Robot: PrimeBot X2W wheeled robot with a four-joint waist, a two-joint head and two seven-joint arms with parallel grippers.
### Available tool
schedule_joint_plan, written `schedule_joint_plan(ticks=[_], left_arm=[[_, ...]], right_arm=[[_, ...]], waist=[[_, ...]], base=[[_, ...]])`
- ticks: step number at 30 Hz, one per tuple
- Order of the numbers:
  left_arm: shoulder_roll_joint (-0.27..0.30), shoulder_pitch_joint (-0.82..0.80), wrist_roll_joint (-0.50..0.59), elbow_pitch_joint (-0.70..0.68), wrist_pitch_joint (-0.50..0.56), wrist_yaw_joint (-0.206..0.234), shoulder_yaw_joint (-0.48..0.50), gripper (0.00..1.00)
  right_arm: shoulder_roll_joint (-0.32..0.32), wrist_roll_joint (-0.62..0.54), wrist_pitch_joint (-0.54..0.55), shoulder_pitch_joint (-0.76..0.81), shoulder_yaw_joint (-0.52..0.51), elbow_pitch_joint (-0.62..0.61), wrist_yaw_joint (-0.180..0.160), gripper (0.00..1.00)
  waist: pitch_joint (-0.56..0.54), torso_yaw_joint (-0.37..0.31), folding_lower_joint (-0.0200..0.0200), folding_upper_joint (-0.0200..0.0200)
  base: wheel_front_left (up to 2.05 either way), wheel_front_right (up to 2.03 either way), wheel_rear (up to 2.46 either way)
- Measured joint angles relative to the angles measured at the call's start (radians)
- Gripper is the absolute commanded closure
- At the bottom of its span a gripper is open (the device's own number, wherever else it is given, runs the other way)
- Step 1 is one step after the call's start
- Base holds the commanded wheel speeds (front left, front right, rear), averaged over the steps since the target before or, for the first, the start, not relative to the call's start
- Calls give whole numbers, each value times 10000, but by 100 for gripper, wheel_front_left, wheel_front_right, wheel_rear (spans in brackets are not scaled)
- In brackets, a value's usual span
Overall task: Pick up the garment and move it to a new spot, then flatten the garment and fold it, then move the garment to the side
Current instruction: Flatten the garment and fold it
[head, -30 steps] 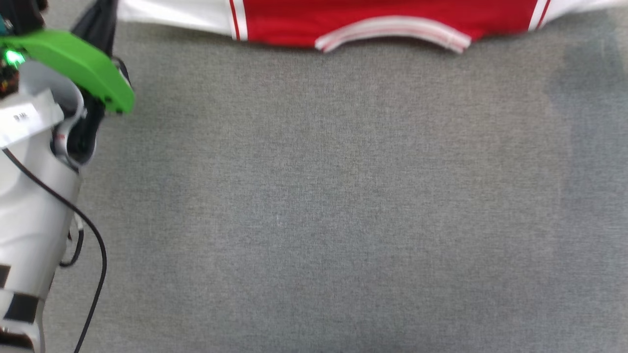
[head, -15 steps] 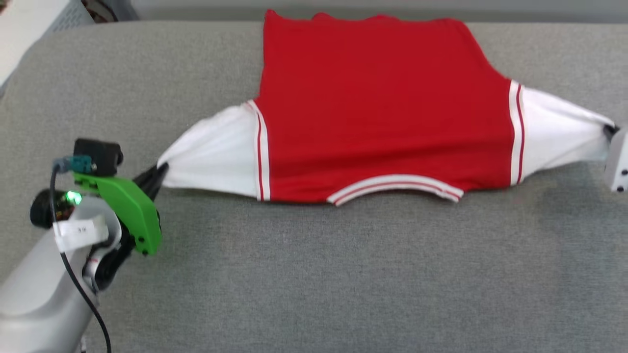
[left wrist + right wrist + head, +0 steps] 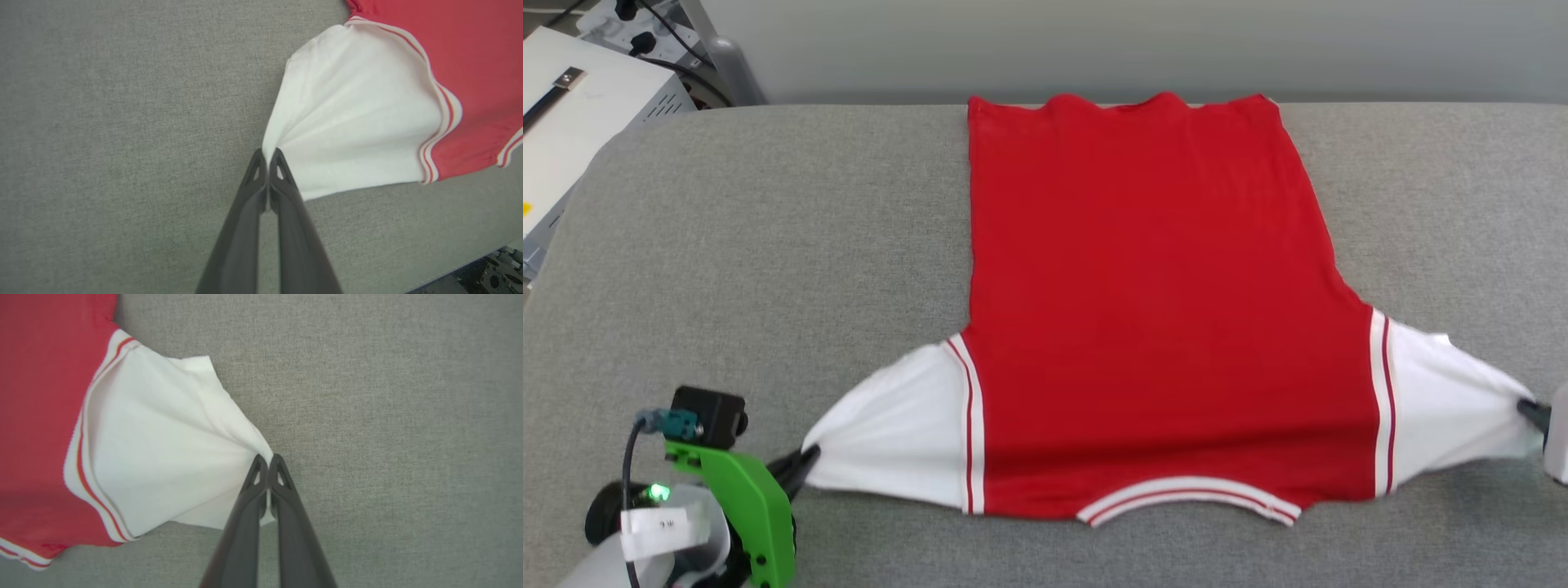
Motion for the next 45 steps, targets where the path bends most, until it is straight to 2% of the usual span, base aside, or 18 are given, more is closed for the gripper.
schedule_joint_plan(ticks=[8, 16, 17, 18, 26, 33, 38, 45], left_arm=[[412, 1456, -709, -1404, 869, 585, -209, 100], [491, 1882, -1055, -2128, 972, 842, -171, 100], [520, 1881, -1055, -2230, 984, 842, -163, 100], [537, 1875, -1053, -2336, 995, 842, -153, 100], [577, 1819, -1335, -3657, 1501, 1260, 25, 100], [1112, 1396, -913, -5206, 2136, 1565, -71, 100], [1488, 1028, -278, -6155, 2439, 1802, -102, 100], [1421, 555, 226, -6775, 2491, 1691, -376, 100]], right_arm=[[395, 178, 1898, 1963, -911, -1356, -4, 100], [917, -105, 2600, 2458, -1586, -2452, -6, 100], [934, -134, 2711, 2457, -1611, -2552, -6, 76], [938, -165, 2792, 2456, -1622, -2690, -8, 0], [830, -307, 2934, 1776, -1609, -4157, -13, 0], [905, -562, 4086, -519, -1787, -5327, -13, 0], [828, -1181, 5285, -2683, -1779, -4867, -13, 0], [552, -2222, 6027, -5224, -1755, -3547, -13, 0]], waist=[[-216, -42, 0, 0], [-130, 11, 0, 0], [-111, 28, 0, 0], [-83, 46, 0, 0], [459, 236, 0, 0], [1447, 611, 1, 0], [2338, 988, 2, -1], [3565, 1653, 2, -1]], base=[[0, 0, 0], [0, 0, 0], [0, 0, 0], [0, 0, 0], [0, 0, 0], [0, 0, 0], [0, 0, 0], [0, 0, 0]])
